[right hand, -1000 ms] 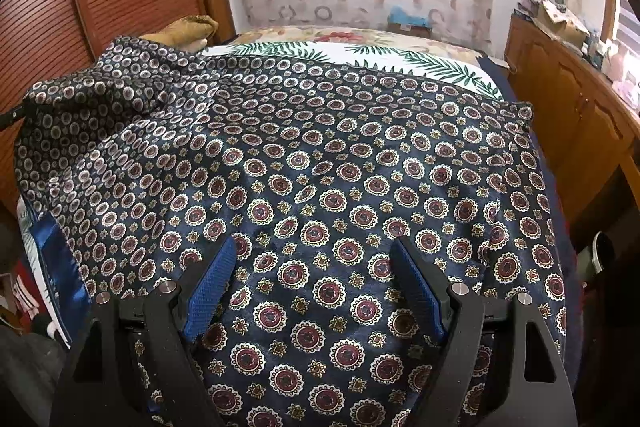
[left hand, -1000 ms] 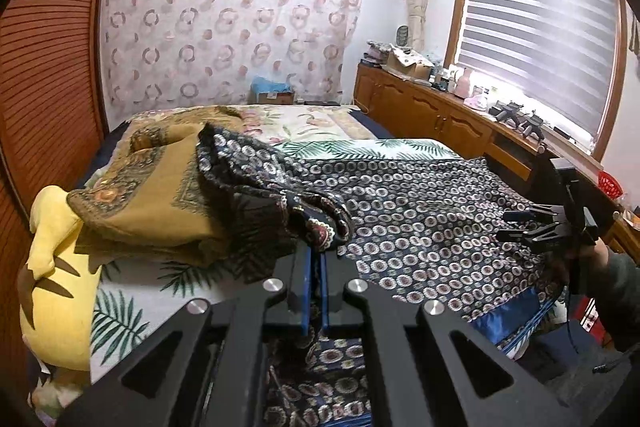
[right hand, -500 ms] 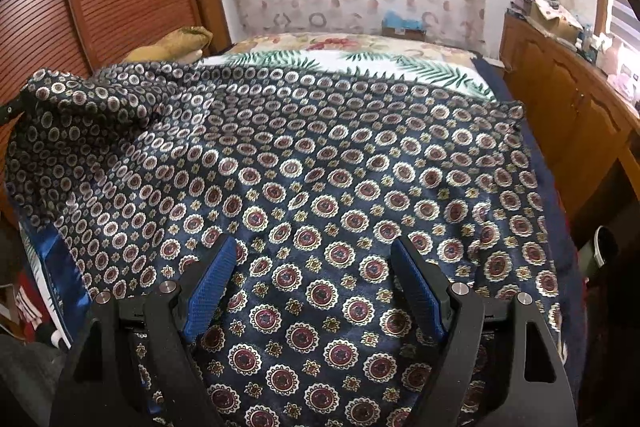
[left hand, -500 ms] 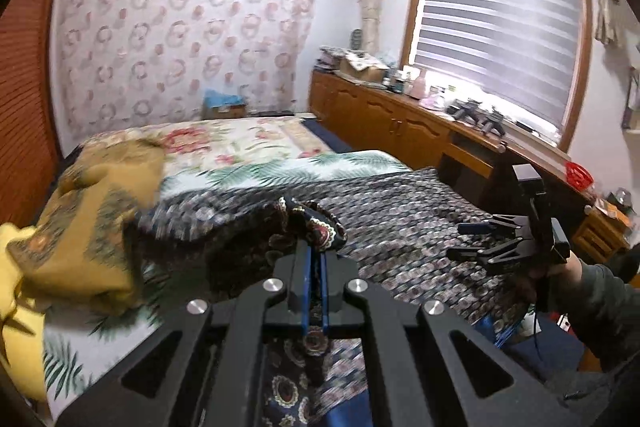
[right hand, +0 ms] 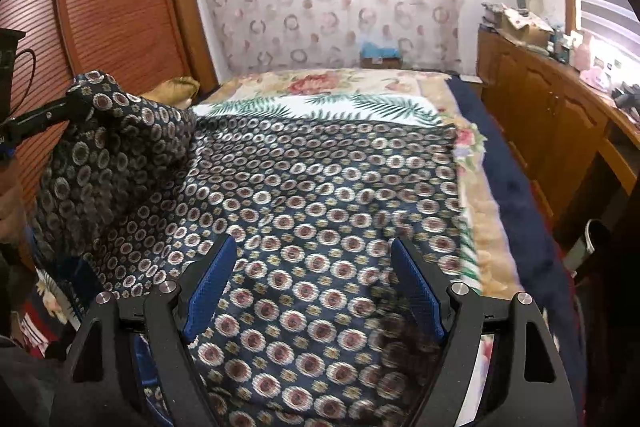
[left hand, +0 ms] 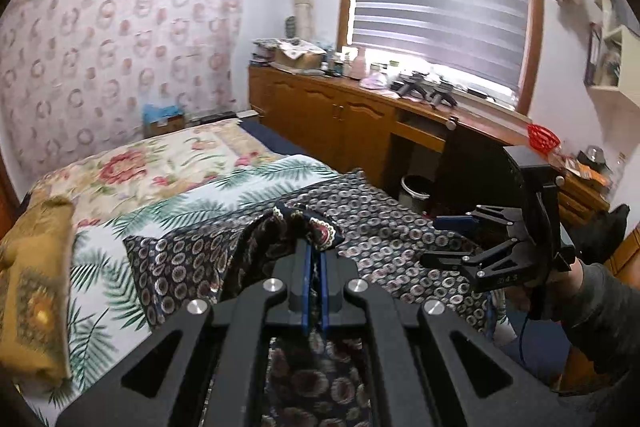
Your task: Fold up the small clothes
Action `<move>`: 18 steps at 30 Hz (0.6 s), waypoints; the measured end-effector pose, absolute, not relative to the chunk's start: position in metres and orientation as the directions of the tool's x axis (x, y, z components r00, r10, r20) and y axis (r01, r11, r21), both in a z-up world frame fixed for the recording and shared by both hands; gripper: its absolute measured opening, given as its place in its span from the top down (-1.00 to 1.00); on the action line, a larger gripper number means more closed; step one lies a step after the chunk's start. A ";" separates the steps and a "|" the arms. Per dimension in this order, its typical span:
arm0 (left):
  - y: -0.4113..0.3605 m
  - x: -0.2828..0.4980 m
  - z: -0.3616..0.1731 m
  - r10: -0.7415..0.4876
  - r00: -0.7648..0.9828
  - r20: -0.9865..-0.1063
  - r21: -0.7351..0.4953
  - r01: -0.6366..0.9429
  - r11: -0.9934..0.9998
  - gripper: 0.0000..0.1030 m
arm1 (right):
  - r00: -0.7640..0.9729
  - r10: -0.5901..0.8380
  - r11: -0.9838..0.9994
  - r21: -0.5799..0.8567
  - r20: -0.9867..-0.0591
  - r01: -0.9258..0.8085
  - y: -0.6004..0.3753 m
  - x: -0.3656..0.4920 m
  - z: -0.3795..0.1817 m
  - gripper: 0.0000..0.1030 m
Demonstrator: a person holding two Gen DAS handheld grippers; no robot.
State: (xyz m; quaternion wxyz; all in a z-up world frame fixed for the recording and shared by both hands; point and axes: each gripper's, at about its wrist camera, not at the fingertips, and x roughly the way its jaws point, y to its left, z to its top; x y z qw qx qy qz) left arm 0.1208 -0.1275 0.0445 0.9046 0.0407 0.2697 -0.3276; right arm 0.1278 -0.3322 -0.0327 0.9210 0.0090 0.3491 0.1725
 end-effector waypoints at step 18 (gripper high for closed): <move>-0.130 0.102 0.045 -0.528 0.632 -0.568 -0.078 0.597 0.799 0.59 | 0.707 0.295 0.954 0.159 -0.643 -0.255 -0.361 0.117 -0.033 -0.58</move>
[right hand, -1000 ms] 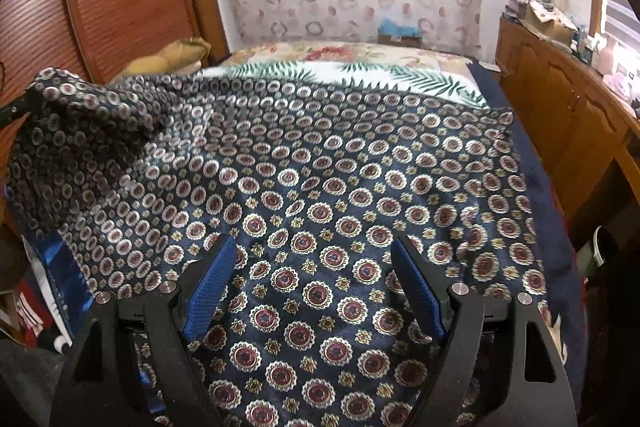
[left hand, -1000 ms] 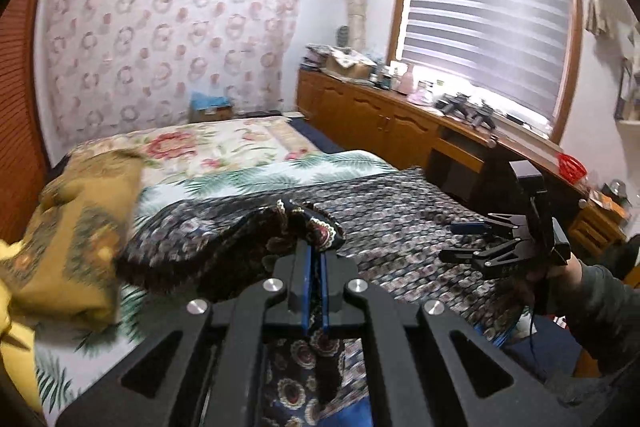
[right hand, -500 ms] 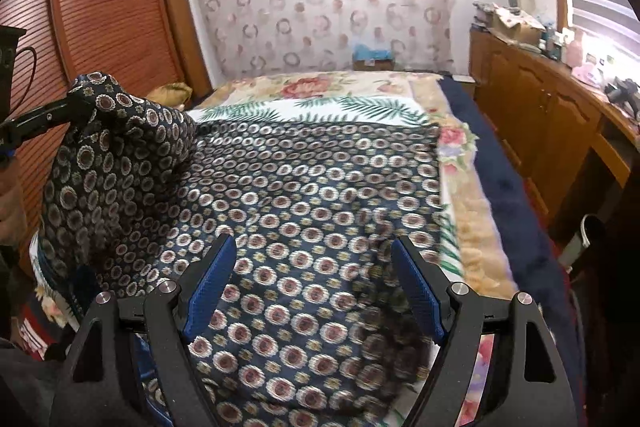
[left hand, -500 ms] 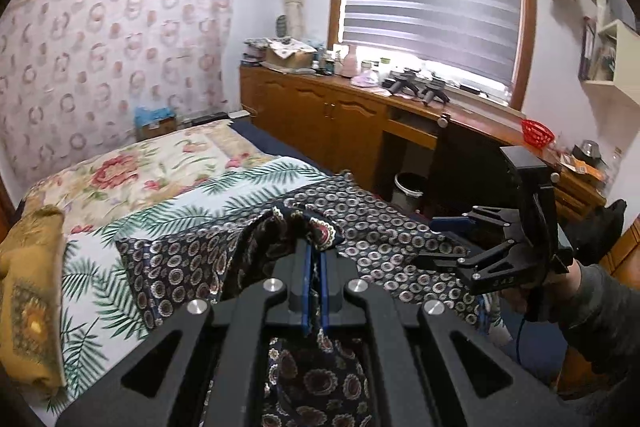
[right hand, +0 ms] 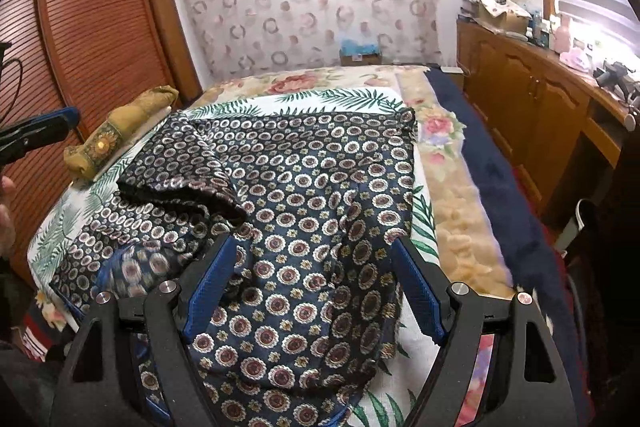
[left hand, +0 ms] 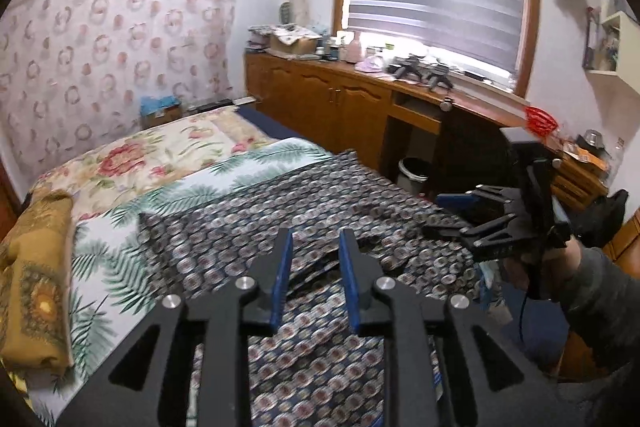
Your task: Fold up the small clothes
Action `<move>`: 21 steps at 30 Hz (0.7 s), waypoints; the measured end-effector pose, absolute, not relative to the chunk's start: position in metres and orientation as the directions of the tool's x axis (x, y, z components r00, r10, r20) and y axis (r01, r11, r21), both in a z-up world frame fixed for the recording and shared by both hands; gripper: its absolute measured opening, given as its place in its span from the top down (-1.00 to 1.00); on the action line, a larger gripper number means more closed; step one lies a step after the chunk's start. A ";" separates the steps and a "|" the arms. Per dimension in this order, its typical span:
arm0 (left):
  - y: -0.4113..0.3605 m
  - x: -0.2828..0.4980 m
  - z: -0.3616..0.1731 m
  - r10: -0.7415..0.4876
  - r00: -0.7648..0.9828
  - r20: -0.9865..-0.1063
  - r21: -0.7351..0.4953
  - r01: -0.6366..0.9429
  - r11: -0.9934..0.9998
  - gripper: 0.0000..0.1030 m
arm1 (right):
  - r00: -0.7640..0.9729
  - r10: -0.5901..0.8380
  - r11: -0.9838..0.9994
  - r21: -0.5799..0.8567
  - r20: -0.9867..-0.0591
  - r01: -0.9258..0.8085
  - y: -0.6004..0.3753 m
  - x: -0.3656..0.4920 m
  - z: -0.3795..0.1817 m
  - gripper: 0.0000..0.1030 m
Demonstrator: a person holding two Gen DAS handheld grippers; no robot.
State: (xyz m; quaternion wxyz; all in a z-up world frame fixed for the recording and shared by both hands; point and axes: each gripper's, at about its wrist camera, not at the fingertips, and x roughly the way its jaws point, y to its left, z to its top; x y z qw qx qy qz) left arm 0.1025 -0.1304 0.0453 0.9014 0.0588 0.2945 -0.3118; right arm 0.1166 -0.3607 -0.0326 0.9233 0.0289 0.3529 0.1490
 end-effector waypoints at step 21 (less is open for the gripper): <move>-0.027 0.100 -0.027 -0.353 0.689 -0.633 -0.133 0.352 0.927 0.59 | 0.594 0.349 0.896 0.073 -0.725 -0.438 -0.260 0.168 -0.046 -0.58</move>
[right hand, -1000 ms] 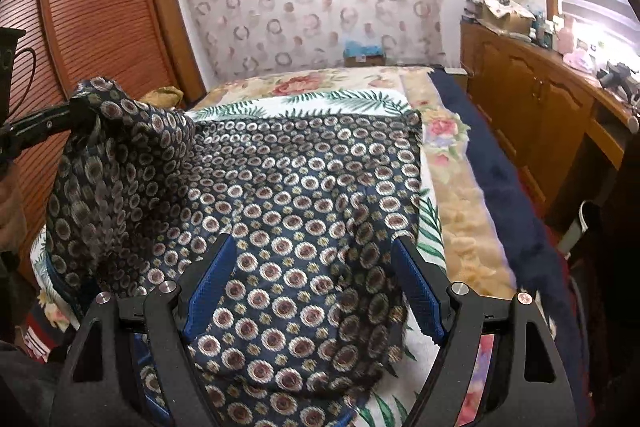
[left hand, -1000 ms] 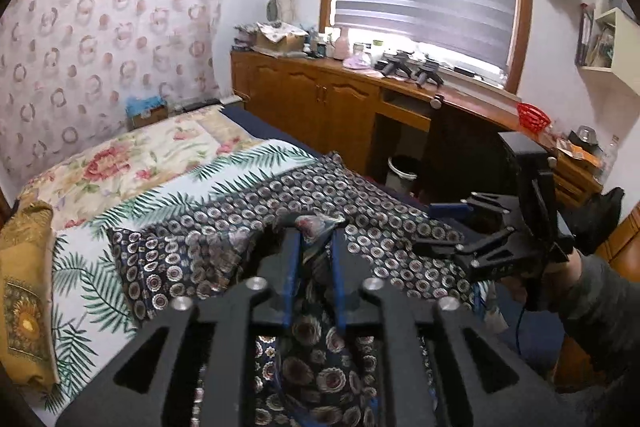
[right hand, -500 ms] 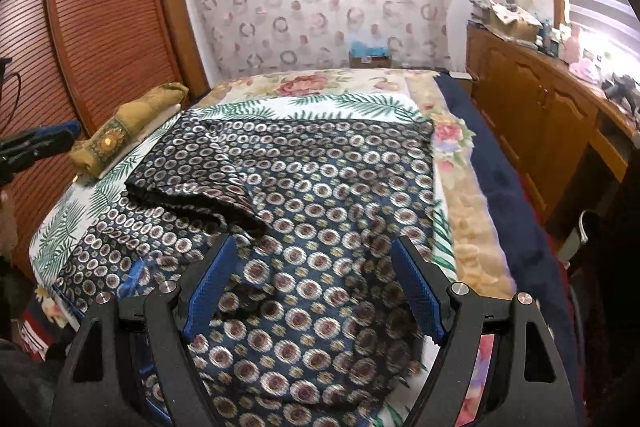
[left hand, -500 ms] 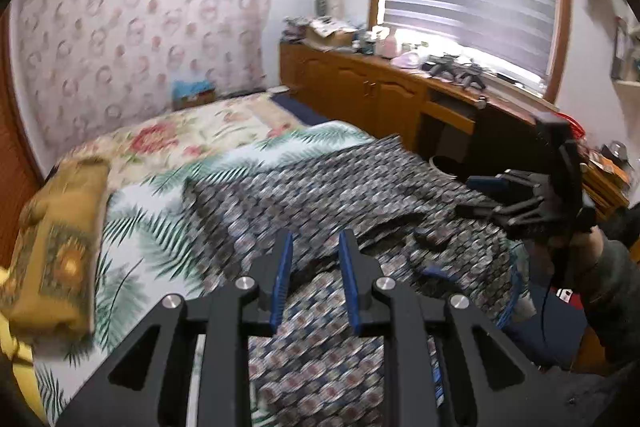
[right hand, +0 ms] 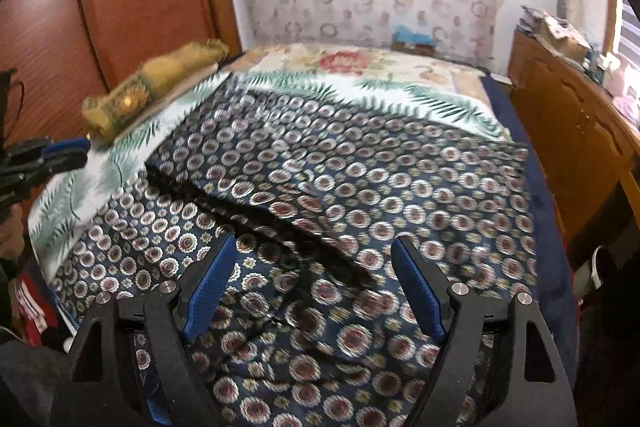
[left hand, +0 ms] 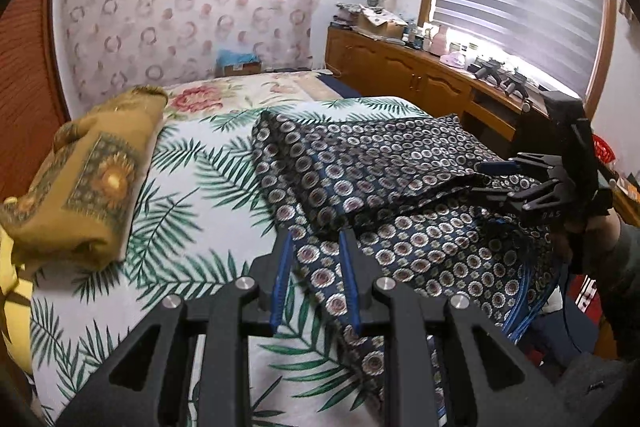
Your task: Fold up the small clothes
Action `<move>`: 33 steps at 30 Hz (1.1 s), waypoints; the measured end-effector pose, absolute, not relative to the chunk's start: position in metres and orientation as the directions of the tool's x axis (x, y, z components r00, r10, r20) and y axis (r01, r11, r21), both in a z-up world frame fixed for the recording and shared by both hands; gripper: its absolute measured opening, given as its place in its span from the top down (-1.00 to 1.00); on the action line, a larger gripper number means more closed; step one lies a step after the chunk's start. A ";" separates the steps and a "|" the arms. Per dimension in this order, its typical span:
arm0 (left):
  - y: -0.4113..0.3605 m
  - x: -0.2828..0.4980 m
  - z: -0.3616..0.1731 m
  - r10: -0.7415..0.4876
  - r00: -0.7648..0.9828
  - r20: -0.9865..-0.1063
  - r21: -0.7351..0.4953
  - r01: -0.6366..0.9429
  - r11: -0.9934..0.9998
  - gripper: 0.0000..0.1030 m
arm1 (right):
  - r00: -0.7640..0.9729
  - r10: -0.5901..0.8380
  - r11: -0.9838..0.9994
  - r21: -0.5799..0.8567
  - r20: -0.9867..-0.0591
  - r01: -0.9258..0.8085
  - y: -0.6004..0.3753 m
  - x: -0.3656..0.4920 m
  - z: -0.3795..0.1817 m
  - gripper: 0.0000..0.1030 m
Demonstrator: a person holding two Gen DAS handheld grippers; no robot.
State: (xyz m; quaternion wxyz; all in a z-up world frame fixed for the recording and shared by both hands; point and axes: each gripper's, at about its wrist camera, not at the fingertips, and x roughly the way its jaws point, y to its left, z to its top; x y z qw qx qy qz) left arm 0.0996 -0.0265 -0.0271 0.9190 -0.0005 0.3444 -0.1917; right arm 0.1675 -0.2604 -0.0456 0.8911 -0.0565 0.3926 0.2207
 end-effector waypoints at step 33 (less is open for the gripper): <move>-0.037 0.093 -0.032 -0.389 0.684 -0.618 -0.169 0.367 0.915 0.59 | 0.709 0.321 0.910 -0.004 -0.628 -0.415 -0.278 0.135 -0.007 0.96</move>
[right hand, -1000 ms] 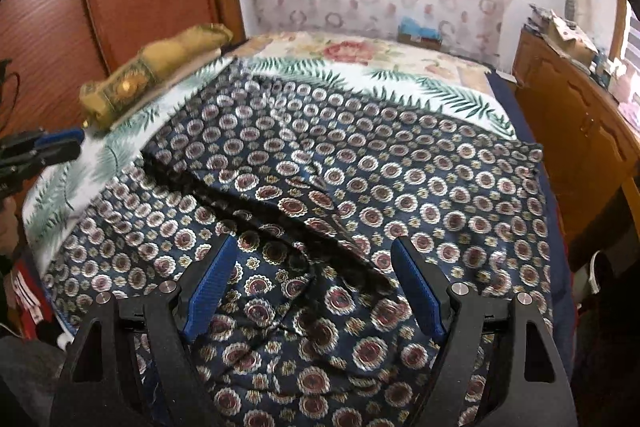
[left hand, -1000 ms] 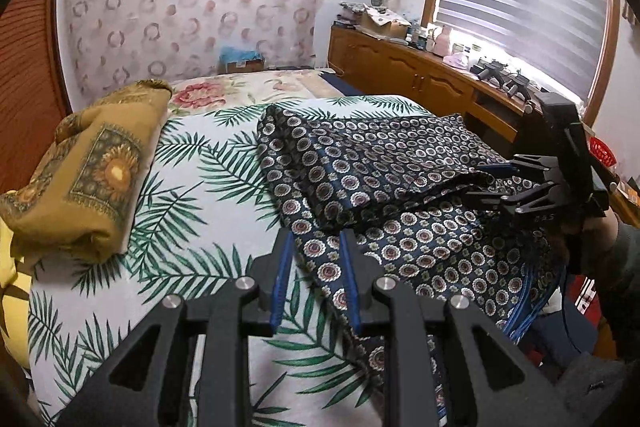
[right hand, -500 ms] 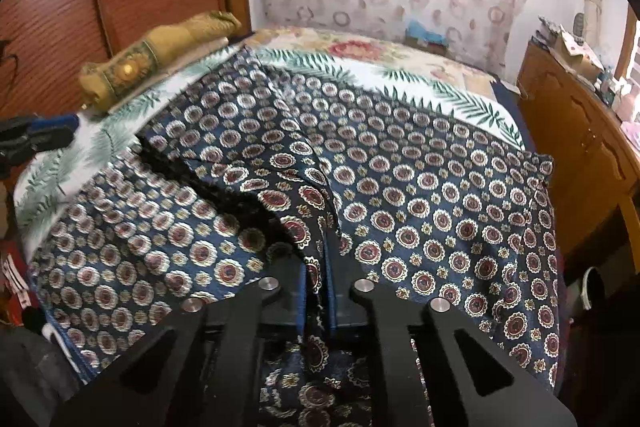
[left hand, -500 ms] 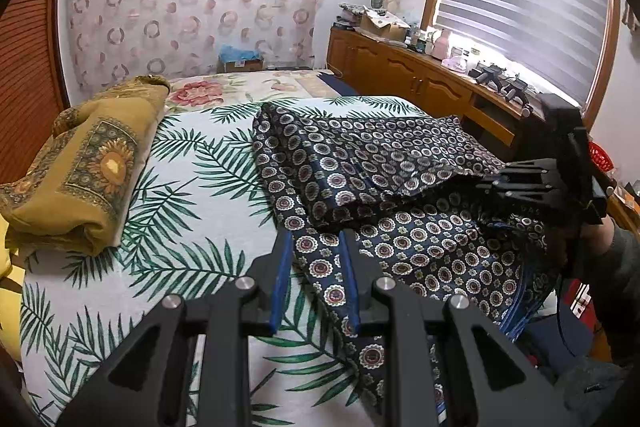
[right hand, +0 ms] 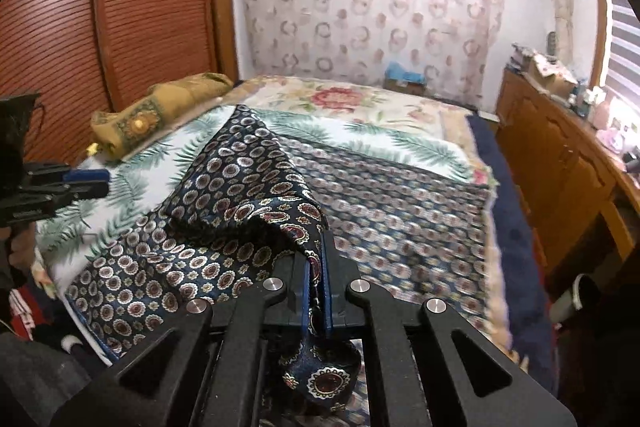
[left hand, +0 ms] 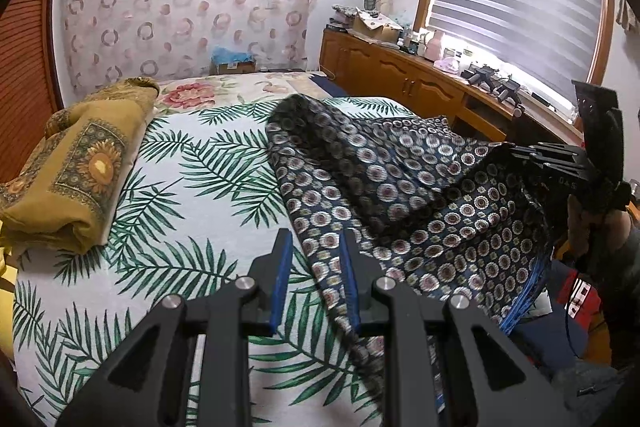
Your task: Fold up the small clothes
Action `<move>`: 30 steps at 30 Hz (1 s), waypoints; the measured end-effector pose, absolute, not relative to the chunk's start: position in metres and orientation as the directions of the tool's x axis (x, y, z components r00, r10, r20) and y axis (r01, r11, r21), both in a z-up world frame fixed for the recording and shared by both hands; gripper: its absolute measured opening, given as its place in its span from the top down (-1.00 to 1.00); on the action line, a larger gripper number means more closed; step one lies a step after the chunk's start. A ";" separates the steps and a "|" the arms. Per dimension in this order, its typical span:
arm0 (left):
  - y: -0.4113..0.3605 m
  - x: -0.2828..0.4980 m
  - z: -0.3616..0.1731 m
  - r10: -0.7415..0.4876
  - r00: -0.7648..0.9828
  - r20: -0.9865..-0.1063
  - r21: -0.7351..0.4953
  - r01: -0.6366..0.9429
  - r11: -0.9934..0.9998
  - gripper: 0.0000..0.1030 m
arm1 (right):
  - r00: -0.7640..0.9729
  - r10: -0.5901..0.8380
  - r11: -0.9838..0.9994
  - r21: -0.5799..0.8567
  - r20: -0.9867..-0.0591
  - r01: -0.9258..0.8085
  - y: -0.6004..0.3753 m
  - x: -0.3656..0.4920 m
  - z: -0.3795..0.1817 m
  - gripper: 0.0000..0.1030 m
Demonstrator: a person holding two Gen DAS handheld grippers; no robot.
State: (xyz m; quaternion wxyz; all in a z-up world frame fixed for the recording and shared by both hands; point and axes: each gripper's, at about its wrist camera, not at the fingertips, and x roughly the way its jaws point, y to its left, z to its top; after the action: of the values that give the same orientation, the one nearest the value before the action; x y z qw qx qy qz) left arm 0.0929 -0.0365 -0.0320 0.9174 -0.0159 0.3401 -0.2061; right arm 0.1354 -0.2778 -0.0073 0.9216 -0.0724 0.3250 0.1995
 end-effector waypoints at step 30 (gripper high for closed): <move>-0.037 0.090 -0.037 -0.401 0.682 -0.612 -0.187 0.368 0.911 0.59 | 0.513 0.339 0.770 -0.081 -0.789 -0.632 -0.191 0.161 -0.055 -0.21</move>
State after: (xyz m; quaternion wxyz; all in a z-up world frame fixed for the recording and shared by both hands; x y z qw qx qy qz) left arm 0.0898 -0.0368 -0.0368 0.9168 -0.0245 0.3391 -0.2095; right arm 0.1613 -0.1909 -0.0551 0.8505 -0.1825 0.4024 0.2854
